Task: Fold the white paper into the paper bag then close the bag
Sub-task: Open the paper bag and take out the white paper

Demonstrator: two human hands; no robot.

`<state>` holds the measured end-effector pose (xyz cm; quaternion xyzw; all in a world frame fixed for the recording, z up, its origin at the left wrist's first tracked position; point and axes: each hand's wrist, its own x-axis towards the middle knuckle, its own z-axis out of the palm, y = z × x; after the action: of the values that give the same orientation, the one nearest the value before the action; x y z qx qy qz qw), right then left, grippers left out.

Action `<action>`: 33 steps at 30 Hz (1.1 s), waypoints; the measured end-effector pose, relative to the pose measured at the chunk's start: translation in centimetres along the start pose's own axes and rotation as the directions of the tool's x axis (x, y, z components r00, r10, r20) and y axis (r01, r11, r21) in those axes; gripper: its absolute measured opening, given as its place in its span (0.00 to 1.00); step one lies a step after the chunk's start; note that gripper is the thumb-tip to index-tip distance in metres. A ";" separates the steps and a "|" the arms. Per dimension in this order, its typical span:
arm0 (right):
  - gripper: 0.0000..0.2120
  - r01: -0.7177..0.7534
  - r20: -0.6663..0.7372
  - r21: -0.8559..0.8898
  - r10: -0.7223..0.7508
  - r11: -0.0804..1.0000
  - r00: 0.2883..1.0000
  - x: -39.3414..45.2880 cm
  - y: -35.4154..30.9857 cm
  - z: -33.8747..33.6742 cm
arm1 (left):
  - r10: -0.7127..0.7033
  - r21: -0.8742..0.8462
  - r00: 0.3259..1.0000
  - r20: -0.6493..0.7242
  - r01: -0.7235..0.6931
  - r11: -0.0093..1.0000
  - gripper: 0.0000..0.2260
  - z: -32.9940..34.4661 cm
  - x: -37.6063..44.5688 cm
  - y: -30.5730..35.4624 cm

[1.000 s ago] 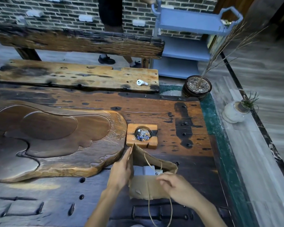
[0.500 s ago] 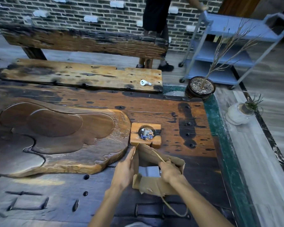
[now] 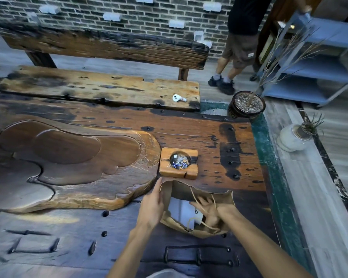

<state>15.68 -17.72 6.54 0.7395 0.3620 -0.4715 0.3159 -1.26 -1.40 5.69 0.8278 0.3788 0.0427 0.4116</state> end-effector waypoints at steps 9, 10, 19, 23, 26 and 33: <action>0.34 0.112 -0.128 0.392 -0.067 0.913 0.990 1.6 -2.2 -1.8 | 0.045 0.009 0.998 0.043 -0.045 0.999 0.26 0.3 -1.2 0.4; 0.34 0.113 -0.142 0.409 -0.060 0.906 0.988 2.2 -2.3 -1.6 | 0.043 0.008 0.998 0.043 -0.044 0.999 0.26 0.4 -1.3 0.4; 0.10 0.009 -0.124 0.605 0.084 0.796 0.989 4.8 -3.7 -1.2 | 0.056 0.018 0.996 0.069 -0.058 0.998 0.26 1.1 -2.2 1.2; 0.08 -0.079 -0.108 0.675 0.204 0.734 0.973 7.7 -3.8 0.6 | 0.063 0.030 0.995 0.071 -0.066 0.997 0.27 1.0 -2.7 1.6; 0.14 -0.103 -0.224 0.656 0.324 0.747 0.919 7.9 -3.8 1.1 | 0.050 0.028 0.995 0.081 -0.052 0.998 0.27 0.8 -2.7 1.4; 0.16 -0.083 -0.291 0.651 0.348 0.755 0.891 5.9 -4.1 0.8 | 0.027 0.060 0.994 0.104 -0.033 0.998 0.28 0.5 -2.1 0.9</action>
<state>13.67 -14.75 0.24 0.9181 0.1523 -0.3648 0.0278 -2.02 -3.52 6.51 0.8468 0.3458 -0.0056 0.4041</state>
